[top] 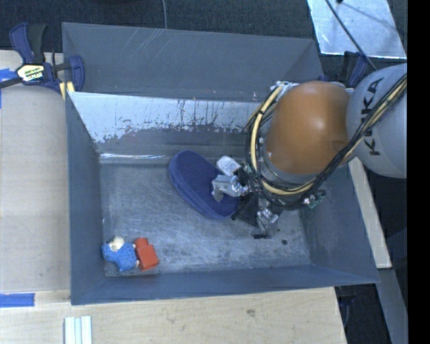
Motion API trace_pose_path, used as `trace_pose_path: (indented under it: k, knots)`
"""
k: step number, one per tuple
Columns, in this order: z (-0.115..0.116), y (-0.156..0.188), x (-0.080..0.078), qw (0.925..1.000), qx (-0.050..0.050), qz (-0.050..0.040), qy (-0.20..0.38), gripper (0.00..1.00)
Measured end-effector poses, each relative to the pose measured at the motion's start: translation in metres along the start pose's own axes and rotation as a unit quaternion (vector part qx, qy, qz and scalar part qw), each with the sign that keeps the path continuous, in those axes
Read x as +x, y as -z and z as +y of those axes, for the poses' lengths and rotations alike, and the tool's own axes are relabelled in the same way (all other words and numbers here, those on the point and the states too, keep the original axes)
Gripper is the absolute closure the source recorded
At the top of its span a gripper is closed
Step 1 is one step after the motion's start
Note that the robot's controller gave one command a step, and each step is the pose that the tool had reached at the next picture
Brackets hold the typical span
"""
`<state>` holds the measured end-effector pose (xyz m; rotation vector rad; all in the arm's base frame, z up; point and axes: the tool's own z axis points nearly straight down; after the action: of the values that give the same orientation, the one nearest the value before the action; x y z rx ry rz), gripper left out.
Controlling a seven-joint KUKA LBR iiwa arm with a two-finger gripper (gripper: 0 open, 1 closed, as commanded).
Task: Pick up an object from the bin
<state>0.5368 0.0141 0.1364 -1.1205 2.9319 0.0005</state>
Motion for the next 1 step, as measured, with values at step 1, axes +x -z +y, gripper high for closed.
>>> trace_pose_path:
  k: [1]
  knots:
    - [-0.0831,-0.0694,-0.0224,0.9997,0.000,0.0000,-0.026,0.00]
